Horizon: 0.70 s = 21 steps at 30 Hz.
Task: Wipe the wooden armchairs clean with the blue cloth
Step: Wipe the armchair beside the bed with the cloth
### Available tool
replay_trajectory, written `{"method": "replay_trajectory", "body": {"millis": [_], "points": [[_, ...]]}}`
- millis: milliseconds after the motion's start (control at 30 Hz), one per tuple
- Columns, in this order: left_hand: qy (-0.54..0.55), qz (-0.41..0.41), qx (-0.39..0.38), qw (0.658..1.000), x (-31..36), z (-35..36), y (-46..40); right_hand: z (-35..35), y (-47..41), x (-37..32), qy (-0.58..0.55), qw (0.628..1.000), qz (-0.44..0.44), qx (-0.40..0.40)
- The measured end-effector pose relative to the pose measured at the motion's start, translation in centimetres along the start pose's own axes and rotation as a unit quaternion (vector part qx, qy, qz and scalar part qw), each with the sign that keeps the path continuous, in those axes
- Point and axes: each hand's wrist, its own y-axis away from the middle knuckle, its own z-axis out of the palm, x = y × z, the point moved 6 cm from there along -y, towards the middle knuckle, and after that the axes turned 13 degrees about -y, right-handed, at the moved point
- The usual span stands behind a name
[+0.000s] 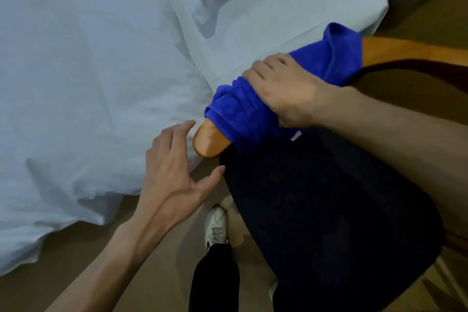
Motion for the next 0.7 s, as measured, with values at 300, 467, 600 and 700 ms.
{"method": "replay_trajectory", "body": {"millis": [300, 467, 600, 700], "points": [[-0.001, -0.048, -0.026, 0.999, -2.7, -0.3, 3.4, -0.1, -0.6, -11.7, -0.031, 0.994, -0.101, 0.040], [-0.008, -0.060, -0.033, 0.998, -3.0, -0.2, 4.4, 0.9, -0.8, -13.6, -0.026, 0.980, -0.198, 0.018], [-0.012, -0.060, -0.035, 0.998, -3.1, -0.1, 4.5, 1.1, -1.0, -13.1, -0.020, 0.968, -0.251, 0.006], [-0.021, -0.049, -0.042, 0.998, -2.9, -0.1, 3.9, 0.6, -1.4, -10.8, -0.038, 0.970, -0.239, -0.003]]}}
